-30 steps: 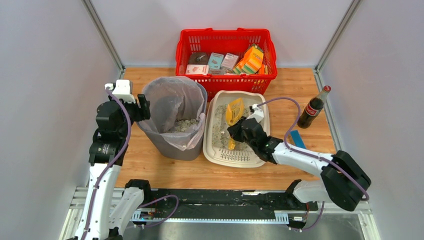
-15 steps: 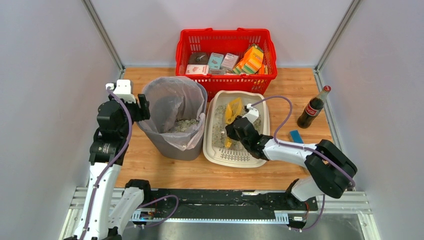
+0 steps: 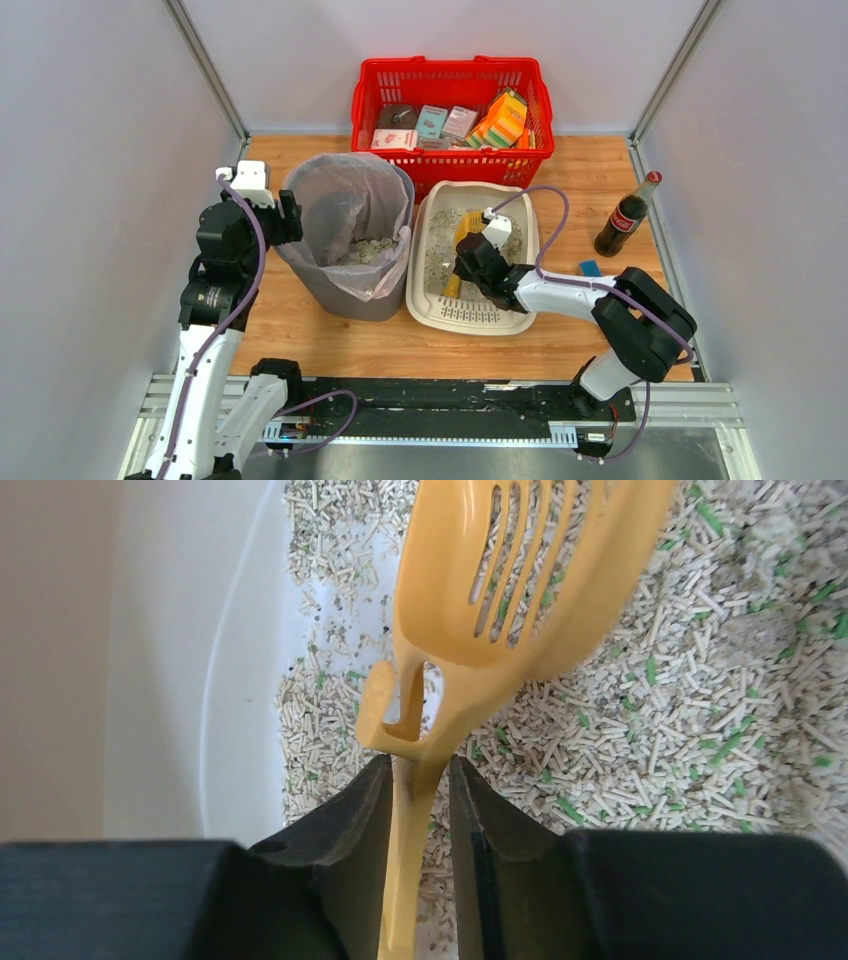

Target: Clean the litter box

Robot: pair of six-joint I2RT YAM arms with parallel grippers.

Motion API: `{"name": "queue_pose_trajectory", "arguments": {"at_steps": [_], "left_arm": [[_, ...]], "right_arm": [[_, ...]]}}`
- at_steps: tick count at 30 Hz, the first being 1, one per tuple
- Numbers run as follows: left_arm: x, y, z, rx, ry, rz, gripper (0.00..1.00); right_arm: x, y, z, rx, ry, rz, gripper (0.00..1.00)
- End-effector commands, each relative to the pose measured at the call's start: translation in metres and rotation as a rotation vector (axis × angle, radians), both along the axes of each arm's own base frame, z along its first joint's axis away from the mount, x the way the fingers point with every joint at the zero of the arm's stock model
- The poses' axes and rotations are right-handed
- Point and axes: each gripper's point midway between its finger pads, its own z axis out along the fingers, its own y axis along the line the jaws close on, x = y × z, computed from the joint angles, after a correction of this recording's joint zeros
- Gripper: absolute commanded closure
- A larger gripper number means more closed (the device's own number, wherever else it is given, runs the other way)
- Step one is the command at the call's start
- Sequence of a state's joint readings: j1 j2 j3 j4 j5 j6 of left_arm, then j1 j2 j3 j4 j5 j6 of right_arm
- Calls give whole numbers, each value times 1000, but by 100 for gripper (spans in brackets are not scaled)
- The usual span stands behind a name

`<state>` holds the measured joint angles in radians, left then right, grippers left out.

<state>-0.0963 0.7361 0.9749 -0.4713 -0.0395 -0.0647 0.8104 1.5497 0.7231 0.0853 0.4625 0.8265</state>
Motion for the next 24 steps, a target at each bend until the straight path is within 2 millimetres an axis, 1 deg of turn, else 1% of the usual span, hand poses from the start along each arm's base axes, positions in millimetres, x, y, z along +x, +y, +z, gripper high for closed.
{"name": "queue_pose_trajectory", "arguments": {"at_steps": [1,2,4,5,9,14,17,18,20,21,24], "left_arm": [[-3,-1,18,7,-46,-5,26],[-2,-3,17,5,-43,-11,26],[-1,-4,16,3,-36,-15,26],[-1,-4,15,5,-34,-15,26],[-2,-1,15,9,-37,-2,26],[-1,-2,14,2,-33,-1,26],[-2,3,16,-10,-41,30,25],[-2,4,17,-10,-41,36,25],[-4,7,19,-8,-51,53,25],[-4,7,20,-8,-55,56,25],[-6,10,23,-15,-66,71,24]], "right_arm": [[14,-6,27,-40,-77,-36,67],[13,-8,27,-51,-80,-38,61],[14,-13,30,-64,-92,-47,56],[14,-13,31,-75,-97,-40,52],[16,-15,39,-123,-115,-14,44],[20,-13,57,-192,-144,45,31],[19,-15,65,-225,-154,75,28],[19,-14,74,-217,-172,88,27],[18,-14,83,-228,-196,117,25],[16,-15,93,-218,-220,125,24],[13,-24,116,-238,-274,140,20]]}}
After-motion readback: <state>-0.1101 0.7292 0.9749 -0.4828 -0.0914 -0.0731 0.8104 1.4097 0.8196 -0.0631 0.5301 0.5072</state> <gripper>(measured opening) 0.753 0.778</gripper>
